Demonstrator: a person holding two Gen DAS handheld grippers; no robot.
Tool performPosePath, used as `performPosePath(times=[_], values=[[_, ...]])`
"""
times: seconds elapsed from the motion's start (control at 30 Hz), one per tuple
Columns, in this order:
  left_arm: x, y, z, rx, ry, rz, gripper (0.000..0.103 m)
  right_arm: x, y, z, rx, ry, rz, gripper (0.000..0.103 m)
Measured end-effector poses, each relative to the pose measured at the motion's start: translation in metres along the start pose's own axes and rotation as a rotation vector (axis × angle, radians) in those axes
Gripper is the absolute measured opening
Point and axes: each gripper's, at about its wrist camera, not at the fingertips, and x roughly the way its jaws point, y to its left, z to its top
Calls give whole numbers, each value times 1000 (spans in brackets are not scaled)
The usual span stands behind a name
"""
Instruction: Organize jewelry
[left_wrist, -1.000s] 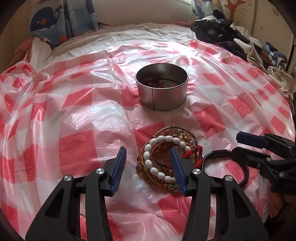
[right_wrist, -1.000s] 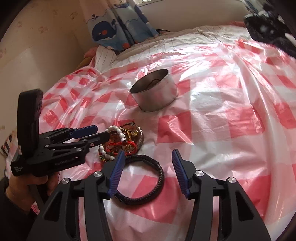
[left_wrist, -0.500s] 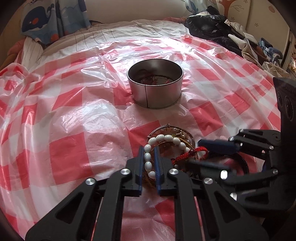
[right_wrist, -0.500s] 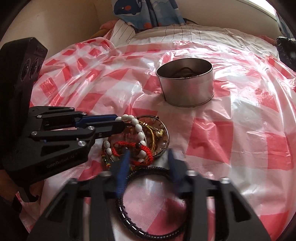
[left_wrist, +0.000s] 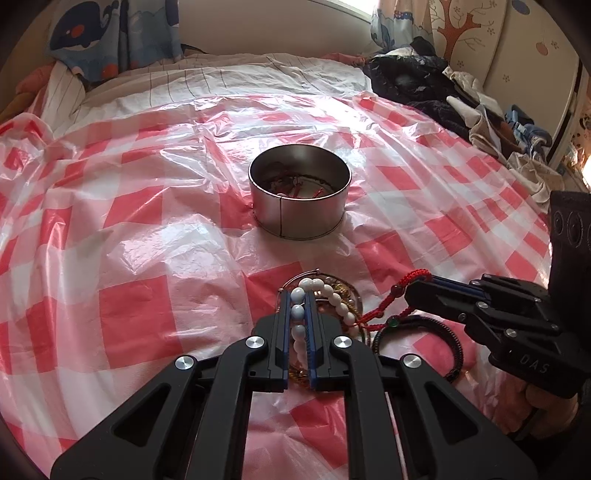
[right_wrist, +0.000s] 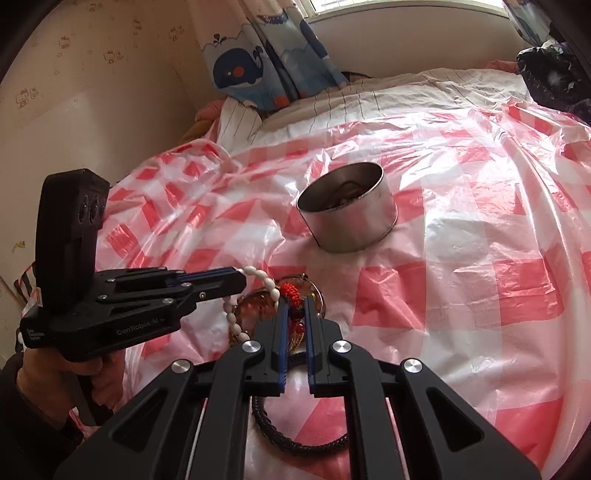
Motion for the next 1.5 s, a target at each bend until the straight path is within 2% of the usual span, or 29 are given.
performPosePath(times=[0.27,0.43,0.57,1.07,1.5], values=[[-16,2,9,-65,-62,-100,7,-15,0,6,13,-96,15,9],[-20,0,11,-77,-84,-116,7,-17,1,7,13,-115,26,9],[-21,-3,12,-74,-94,-109,7,-19,2,8,9,-124,28,9],[-22,-9,14,-17,-110,0,7,-21,2,8,10,-136,34,9],[-21,-8,14,-9,-113,15,7,-21,5,7,9,-142,43,9]])
